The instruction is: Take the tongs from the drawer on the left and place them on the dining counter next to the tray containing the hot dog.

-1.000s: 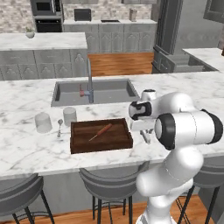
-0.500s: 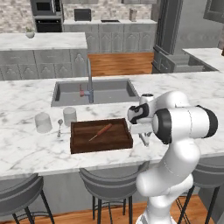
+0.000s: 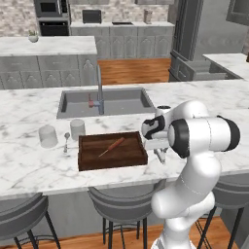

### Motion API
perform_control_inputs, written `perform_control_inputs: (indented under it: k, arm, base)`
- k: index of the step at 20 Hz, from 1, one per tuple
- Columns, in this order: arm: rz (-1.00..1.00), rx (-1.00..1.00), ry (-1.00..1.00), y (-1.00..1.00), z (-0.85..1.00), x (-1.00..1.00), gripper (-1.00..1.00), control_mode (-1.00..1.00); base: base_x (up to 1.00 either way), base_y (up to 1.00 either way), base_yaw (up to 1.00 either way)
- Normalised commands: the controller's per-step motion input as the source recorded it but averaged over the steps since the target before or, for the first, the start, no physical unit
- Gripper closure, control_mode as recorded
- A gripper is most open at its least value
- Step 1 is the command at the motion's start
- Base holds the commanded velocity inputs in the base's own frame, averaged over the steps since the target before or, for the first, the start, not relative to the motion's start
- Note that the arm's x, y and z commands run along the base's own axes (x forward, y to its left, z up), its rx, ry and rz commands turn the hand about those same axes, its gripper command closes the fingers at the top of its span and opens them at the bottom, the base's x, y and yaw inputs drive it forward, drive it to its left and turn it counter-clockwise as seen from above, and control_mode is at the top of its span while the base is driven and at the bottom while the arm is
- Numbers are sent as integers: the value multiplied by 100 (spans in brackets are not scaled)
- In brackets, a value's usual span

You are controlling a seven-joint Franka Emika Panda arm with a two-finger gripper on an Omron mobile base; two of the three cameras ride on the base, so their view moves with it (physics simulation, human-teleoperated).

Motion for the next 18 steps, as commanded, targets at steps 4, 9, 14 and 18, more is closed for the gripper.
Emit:
perform_control_inputs:
  k: [4,9,14,18]
  arm:
    - [0,0,0,0,-32,18,100,-100]
    - [0,0,-2,0,-24,9,-100,-100]
    - [0,2,-10,0,3,0,-100,-100]
    - [0,0,-14,0,40,0,-100,-100]
  base:
    - [0,0,0]
    - [0,0,0]
    - [0,0,0]
    - [0,0,0]
